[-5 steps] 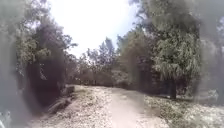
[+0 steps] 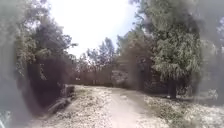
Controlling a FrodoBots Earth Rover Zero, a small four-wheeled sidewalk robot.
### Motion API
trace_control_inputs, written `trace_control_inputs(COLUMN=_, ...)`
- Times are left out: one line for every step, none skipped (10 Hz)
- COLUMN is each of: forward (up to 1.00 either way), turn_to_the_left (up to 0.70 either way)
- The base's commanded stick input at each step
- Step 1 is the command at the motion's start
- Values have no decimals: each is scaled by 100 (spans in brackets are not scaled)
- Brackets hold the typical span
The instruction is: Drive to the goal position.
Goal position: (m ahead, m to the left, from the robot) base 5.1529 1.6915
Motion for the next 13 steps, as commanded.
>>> trace_control_inputs(forward=70, turn_to_the_left=0)
trace_control_inputs(forward=70, turn_to_the_left=0)
trace_control_inputs(forward=70, turn_to_the_left=0)
trace_control_inputs(forward=70, turn_to_the_left=0)
trace_control_inputs(forward=70, turn_to_the_left=0)
trace_control_inputs(forward=70, turn_to_the_left=0)
trace_control_inputs(forward=70, turn_to_the_left=0)
trace_control_inputs(forward=70, turn_to_the_left=0)
trace_control_inputs(forward=70, turn_to_the_left=0)
trace_control_inputs(forward=70, turn_to_the_left=0)
trace_control_inputs(forward=70, turn_to_the_left=0)
trace_control_inputs(forward=70, turn_to_the_left=0)
trace_control_inputs(forward=70, turn_to_the_left=0)
